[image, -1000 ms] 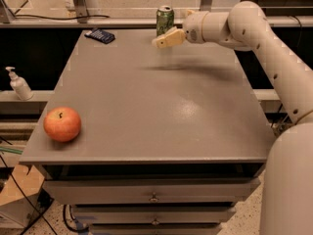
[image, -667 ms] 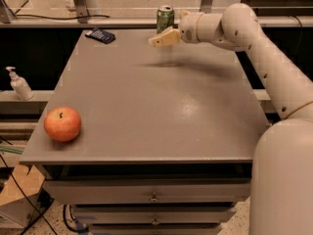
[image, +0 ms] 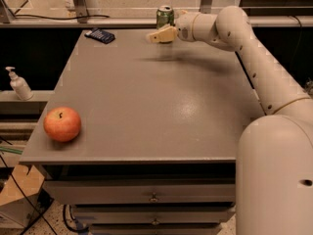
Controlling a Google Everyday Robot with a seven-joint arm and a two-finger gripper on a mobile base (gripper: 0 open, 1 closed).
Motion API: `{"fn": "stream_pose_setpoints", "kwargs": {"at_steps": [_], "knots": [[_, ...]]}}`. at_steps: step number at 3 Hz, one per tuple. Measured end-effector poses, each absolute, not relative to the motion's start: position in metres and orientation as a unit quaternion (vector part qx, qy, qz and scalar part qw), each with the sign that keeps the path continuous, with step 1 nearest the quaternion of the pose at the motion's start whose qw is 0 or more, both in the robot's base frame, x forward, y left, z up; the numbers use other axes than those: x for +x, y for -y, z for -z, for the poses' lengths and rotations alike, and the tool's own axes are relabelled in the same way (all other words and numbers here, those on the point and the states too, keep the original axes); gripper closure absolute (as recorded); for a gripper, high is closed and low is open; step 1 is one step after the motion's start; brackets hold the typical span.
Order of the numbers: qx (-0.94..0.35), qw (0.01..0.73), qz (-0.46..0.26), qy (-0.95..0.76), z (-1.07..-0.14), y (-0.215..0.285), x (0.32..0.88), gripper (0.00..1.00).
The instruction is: Move green can near apple
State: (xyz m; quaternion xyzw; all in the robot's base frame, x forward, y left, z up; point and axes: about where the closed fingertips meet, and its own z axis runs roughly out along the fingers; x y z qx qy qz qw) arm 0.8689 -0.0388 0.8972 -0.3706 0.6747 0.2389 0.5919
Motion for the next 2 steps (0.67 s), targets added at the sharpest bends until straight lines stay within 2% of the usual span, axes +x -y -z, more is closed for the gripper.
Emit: {"fn": "stream_pose_setpoints", "kwargs": {"at_steps": [2], "knots": [[-0.365,0.591,-0.222,-0.684,-0.8997,0.0343,0.8840,0.00]]}}
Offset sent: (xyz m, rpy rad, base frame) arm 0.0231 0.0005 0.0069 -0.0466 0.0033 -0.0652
